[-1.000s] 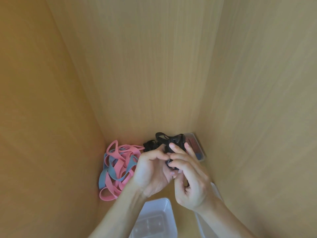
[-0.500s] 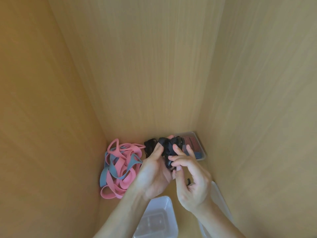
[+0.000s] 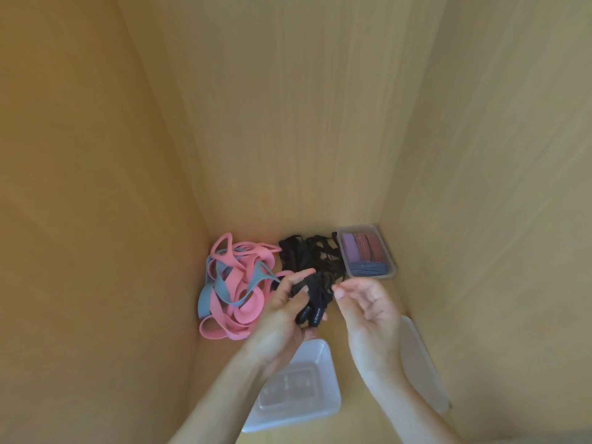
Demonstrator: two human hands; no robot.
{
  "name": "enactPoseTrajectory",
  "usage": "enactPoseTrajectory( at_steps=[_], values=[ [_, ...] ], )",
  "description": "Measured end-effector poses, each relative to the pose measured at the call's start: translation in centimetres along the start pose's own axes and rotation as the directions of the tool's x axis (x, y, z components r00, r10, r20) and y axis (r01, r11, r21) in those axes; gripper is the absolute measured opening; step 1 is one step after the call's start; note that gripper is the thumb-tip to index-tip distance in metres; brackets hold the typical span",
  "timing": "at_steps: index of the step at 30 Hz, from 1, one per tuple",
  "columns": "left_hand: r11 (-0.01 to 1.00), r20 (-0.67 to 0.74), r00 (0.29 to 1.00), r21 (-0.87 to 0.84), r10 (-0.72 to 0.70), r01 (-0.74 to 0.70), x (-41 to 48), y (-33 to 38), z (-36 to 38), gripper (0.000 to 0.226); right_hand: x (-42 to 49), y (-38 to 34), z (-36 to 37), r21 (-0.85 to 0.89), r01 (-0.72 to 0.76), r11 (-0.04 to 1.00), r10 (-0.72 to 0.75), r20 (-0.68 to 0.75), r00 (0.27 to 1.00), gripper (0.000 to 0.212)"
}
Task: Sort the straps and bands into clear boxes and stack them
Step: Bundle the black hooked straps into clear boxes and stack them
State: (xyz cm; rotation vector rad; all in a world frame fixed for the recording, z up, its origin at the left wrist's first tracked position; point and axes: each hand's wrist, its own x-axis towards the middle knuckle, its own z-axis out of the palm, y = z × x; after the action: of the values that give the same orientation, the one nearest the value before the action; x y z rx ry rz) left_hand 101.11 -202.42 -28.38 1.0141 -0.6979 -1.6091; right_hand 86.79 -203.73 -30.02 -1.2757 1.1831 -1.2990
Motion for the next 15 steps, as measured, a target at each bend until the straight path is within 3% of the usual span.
enactPoseTrajectory(
  at_steps=[4,8,15],
  values=[
    [0.978,-0.1,0.992,0.201,0.074,-0.052,-1.6,-1.3,-1.1,0.029,0.2,1.2,0.8,-0.023,-0.375,0.927,0.371,0.208,0.905,0.047],
    [0.973,-0.151,0.986,0.228,0.065,-0.029,-3.2,-2.1,-2.6,0.022,-0.5,1.8,1.7,-0.155,-0.347,0.925,0.379,0.298,0.876,0.045],
    [0.997,-0.158,0.987,0.062,-0.04,0.05,-5.1,-3.2,-5.4,0.029,-0.7,2.4,3.9,-0.251,-0.254,0.934,0.346,0.462,0.816,0.043]
  ],
)
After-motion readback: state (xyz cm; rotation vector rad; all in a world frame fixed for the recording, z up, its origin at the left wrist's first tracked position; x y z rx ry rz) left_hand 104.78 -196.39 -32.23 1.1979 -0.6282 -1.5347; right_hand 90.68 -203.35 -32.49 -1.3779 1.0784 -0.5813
